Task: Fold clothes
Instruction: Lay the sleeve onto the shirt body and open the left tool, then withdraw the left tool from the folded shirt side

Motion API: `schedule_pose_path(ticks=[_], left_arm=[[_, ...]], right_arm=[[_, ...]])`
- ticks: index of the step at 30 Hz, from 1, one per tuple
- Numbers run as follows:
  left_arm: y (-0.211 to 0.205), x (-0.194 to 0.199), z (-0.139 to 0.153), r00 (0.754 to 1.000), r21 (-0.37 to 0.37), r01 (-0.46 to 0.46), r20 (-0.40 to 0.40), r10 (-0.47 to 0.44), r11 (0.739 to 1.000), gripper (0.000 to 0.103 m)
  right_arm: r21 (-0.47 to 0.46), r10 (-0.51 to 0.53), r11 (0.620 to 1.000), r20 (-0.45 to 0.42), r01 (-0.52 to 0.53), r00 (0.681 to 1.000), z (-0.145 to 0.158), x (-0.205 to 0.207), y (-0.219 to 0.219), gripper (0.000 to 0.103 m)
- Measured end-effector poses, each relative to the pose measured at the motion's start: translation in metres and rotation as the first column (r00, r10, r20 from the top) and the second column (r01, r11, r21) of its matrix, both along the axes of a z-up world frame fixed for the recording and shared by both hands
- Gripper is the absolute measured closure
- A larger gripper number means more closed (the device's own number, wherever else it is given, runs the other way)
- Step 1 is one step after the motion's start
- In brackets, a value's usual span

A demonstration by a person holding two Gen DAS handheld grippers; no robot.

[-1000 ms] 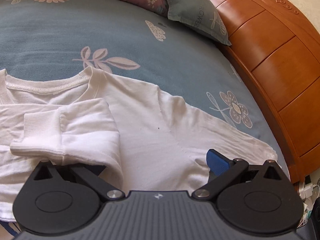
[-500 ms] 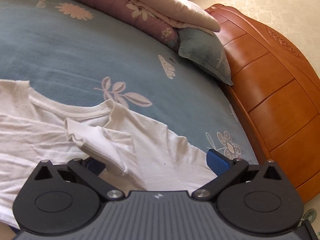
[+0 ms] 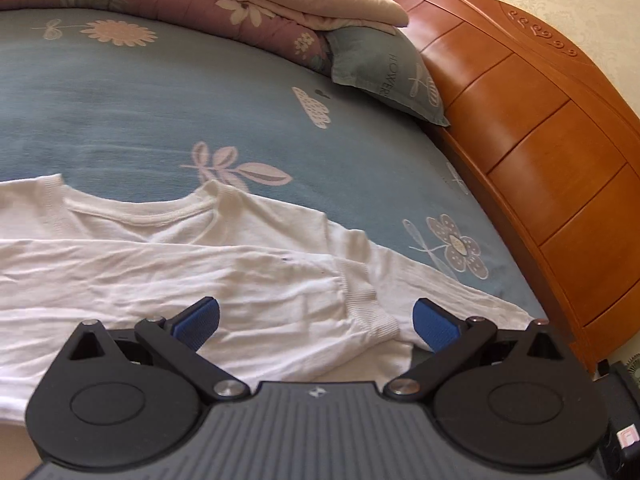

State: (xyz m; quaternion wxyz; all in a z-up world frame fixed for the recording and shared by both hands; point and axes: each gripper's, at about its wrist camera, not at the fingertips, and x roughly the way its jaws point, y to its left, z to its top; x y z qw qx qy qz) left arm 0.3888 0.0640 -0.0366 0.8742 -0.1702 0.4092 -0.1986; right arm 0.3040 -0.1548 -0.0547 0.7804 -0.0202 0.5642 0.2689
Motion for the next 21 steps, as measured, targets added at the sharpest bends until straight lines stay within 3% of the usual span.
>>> schedule_pose_path(ticks=[3,5,9,13,14,15,16,17,18,19,21], left_arm=[[0.037,-0.027,0.006,0.993,0.130,-0.114,0.022,0.112,0.985,0.001],[0.058,-0.048,0.011,0.983,0.224,-0.186,0.052,0.179,0.957,0.001],[0.090,-0.086,0.015,0.960,0.403,-0.280,0.108,0.258,0.871,0.001],[0.113,-0.096,-0.004,0.962,0.579,-0.267,0.115,0.247,0.771,0.003],[0.118,-0.096,-0.009,0.966,0.599,-0.255,0.119,0.230,0.760,0.007],[0.123,-0.093,-0.013,0.970,0.606,-0.238,0.117,0.211,0.759,0.011],[0.127,-0.089,-0.016,0.975,0.611,-0.219,0.109,0.194,0.761,0.024],[0.132,-0.086,-0.020,0.979,0.616,-0.200,0.101,0.176,0.762,0.043],[0.134,-0.083,-0.022,0.984,0.620,-0.178,0.099,0.149,0.764,0.054],[0.135,-0.081,-0.023,0.988,0.624,-0.153,0.102,0.114,0.766,0.060],[0.138,-0.077,-0.024,0.993,0.619,-0.106,0.104,0.053,0.778,0.060]], right_arm=[[-0.002,0.005,1.000,0.011,-0.005,1.000,0.001,0.004,0.005,0.000],[-0.001,0.016,1.000,0.019,-0.016,1.000,0.002,0.007,0.010,0.000],[-0.011,0.047,0.999,0.031,-0.046,0.998,0.004,0.010,0.025,0.000],[-0.031,0.089,0.996,0.031,-0.088,0.996,0.005,0.011,0.042,0.000],[-0.037,0.101,0.994,0.032,-0.100,0.994,0.005,0.010,0.047,0.000],[-0.043,0.114,0.993,0.033,-0.113,0.993,0.006,0.010,0.052,0.000],[-0.049,0.127,0.991,0.034,-0.125,0.991,0.007,0.010,0.057,0.000],[-0.055,0.140,0.989,0.036,-0.138,0.989,0.007,0.010,0.062,0.000],[-0.060,0.151,0.987,0.037,-0.149,0.988,0.008,0.010,0.067,0.000],[-0.063,0.162,0.985,0.038,-0.159,0.986,0.009,0.010,0.072,0.000],[-0.065,0.179,0.982,0.035,-0.176,0.983,0.010,0.010,0.080,0.000]])
